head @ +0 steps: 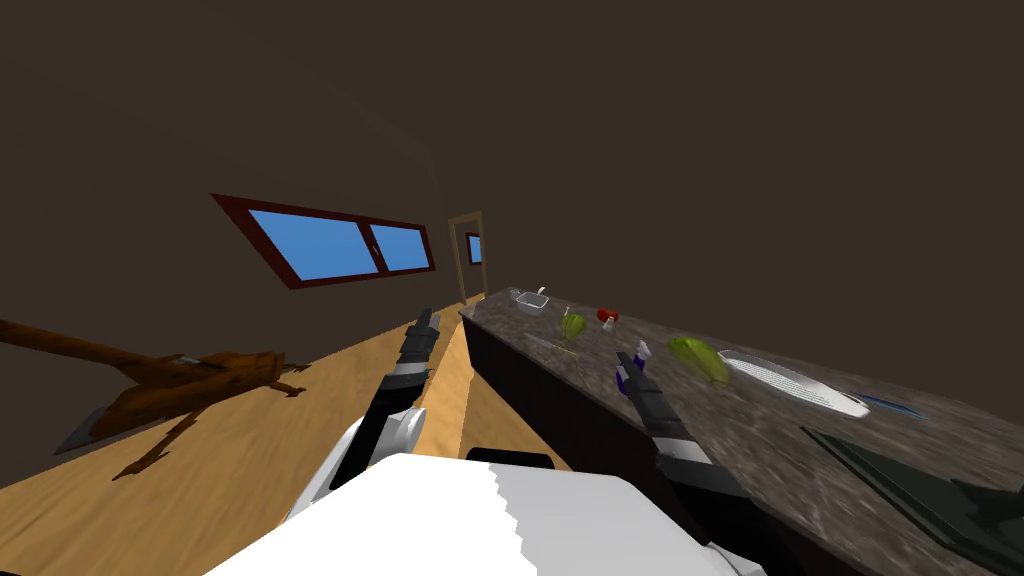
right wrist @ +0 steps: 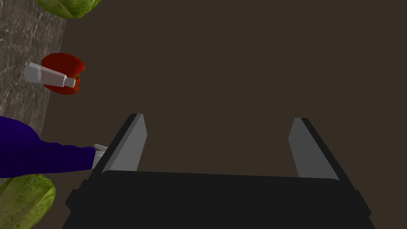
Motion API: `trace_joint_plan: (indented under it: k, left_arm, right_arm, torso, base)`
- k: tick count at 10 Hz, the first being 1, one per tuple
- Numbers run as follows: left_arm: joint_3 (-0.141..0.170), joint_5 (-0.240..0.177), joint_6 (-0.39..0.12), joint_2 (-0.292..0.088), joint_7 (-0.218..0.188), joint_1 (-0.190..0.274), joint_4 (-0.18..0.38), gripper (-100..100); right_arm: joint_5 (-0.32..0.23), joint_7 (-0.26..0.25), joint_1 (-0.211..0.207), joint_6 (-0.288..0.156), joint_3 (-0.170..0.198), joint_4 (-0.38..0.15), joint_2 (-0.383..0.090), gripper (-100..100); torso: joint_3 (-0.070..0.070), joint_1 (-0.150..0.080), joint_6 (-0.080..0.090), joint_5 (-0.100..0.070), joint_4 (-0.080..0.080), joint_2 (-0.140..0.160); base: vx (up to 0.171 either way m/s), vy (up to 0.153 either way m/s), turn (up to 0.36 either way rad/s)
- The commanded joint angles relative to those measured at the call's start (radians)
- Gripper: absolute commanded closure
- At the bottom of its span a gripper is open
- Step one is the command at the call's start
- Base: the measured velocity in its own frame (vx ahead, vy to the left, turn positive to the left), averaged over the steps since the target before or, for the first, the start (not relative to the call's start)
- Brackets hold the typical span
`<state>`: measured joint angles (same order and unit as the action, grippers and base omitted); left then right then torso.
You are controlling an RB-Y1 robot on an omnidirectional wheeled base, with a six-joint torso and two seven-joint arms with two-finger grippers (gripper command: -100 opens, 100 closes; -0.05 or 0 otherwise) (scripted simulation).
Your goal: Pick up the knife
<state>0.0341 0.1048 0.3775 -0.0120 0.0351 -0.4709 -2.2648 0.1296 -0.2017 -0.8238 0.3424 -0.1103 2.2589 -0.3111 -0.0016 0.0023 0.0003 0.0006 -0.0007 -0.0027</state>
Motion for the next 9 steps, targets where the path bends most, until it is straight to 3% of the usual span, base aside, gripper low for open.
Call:
trace_joint_plan:
  k: [1, 2, 5, 6, 9]
  left_arm:
    - [0.000, 0.000, 0.000, 0.000, 0.000, 0.000, 0.000, 0]
    - [0.000, 0.000, 0.000, 0.000, 0.000, 0.000, 0.000, 0]
    - [0.000, 0.000, 0.000, 0.000, 0.000, 0.000, 0.000, 0]
    - [0.000, 0.000, 0.000, 0.000, 0.000, 0.000, 0.000, 0]
    - [0.000, 0.000, 0.000, 0.000, 0.000, 0.000, 0.000, 0]
  right_arm:
    - [0.023, -0.034, -0.050, -0.006, -0.021, 0.001, -0.046, -100]
    - [0.023, -0.034, -0.069, -0.006, -0.021, 0.001, -0.046, -100]
    - [0.058, -0.101, -0.151, -0.018, -0.049, -0.003, -0.119, -100]
    - [0.058, -0.101, -0.169, -0.018, -0.049, -0.003, -0.119, -100]
    - [0.096, -0.173, -0.262, -0.030, -0.079, -0.008, -0.195, -100]
  torso:
    - [0.000, 0.000, 0.000, 0.000, 0.000, 0.000]
    - [0.000, 0.000, -0.001, 0.000, 0.000, 0.000]
    - [0.000, 0.000, 0.000, 0.000, 0.000, 0.001]
    - [0.000, 0.000, -0.001, 0.000, 0.000, 0.000]
    - [0.000, 0.000, 0.000, 0.000, 0.000, 0.000]
  base:
    - [0.048, 0.043, 0.191]
    - [0.037, 0.029, 0.076]
    - [0.042, 0.031, 0.153]
    - [0.045, 0.025, 0.077]
    - [0.054, 0.036, 0.157]
